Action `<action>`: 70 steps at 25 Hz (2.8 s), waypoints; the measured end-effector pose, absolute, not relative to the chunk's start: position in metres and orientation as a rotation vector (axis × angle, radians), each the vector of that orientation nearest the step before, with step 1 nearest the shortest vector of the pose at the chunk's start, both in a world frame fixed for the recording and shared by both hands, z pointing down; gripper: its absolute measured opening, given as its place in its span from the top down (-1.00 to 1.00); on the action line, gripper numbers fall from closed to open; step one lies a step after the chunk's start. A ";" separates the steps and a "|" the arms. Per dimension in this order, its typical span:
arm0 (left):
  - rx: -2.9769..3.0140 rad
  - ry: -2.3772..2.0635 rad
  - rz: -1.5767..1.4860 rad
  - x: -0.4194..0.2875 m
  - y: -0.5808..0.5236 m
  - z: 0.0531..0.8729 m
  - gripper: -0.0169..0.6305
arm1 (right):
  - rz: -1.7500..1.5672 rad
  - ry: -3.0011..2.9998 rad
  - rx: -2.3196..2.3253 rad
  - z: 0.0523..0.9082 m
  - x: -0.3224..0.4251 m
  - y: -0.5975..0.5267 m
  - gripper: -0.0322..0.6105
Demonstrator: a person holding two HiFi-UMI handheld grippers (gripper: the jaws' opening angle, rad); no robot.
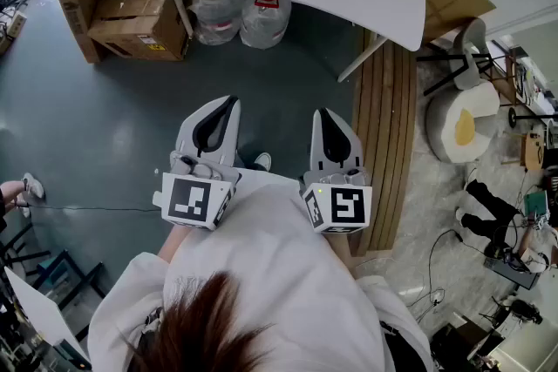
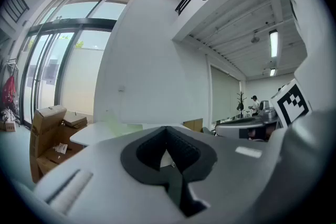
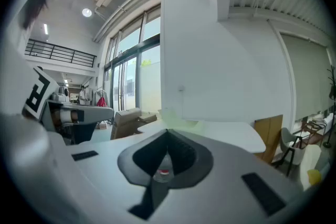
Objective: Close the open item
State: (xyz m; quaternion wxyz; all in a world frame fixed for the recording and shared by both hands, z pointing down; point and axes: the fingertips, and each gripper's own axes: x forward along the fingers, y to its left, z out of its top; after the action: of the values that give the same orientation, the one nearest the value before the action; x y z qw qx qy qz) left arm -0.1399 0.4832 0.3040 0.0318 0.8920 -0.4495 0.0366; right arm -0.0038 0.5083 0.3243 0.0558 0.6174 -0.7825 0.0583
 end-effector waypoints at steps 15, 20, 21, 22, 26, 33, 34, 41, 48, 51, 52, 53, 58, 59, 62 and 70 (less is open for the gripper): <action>2.704 -1.359 0.147 -0.130 0.494 0.307 0.92 | 0.166 -2.378 1.867 0.324 0.003 0.514 0.87; 2.743 -1.383 0.143 -0.131 0.493 0.303 0.92 | 0.156 -2.378 1.866 0.323 0.004 0.515 0.87; 2.745 -1.386 0.135 -0.131 0.493 0.303 0.92 | 0.152 -2.386 1.862 0.323 0.004 0.515 0.87; 2.752 -1.391 0.123 -0.132 0.493 0.302 0.92 | 0.147 -2.402 1.853 0.322 0.002 0.515 0.87; 2.753 -1.399 0.112 -0.134 0.491 0.301 0.92 | 0.137 -2.473 1.817 0.315 -0.007 0.515 0.87; 2.712 -1.399 0.134 -0.146 0.481 0.307 0.92 | 0.175 -2.456 1.811 0.322 -0.013 0.510 0.87; 2.708 -1.403 0.118 -0.149 0.477 0.307 0.92 | 0.179 -2.450 1.811 0.324 -0.013 0.508 0.87; 2.696 -1.388 0.112 -0.163 0.443 0.311 0.92 | 0.209 -2.422 1.809 0.329 -0.026 0.480 0.87; 2.710 -1.349 0.101 -0.175 0.395 0.305 0.92 | 0.233 -2.379 1.827 0.330 -0.039 0.433 0.87; 2.719 -1.334 0.089 -0.183 0.374 0.303 0.92 | 0.223 -2.366 1.837 0.327 -0.047 0.412 0.87; 2.722 -1.332 0.085 -0.186 0.368 0.303 0.92 | 0.220 -2.363 1.842 0.327 -0.050 0.406 0.87; 2.725 -1.329 0.082 -0.189 0.362 0.303 0.92 | 0.219 -2.360 1.849 0.328 -0.052 0.400 0.87; 2.731 -1.309 0.071 -0.201 0.337 0.303 0.92 | 0.219 -2.345 1.869 0.329 -0.065 0.375 0.87; 2.735 -1.305 0.070 -0.204 0.331 0.304 0.92 | 0.220 -2.343 1.875 0.329 -0.068 0.370 0.87; 2.737 -1.295 0.077 -0.214 0.318 0.306 0.92 | 0.229 -2.335 1.899 0.332 -0.077 0.357 0.87; 2.699 -1.297 0.088 -0.241 0.291 0.317 0.92 | 0.258 -2.300 1.892 0.343 -0.096 0.332 0.87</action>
State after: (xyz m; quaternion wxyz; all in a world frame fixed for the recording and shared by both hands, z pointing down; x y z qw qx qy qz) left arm -0.2409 0.2910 0.3170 0.0731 0.8985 -0.4318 0.0294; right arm -0.0962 0.3316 0.3425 0.0760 0.6310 -0.7672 0.0860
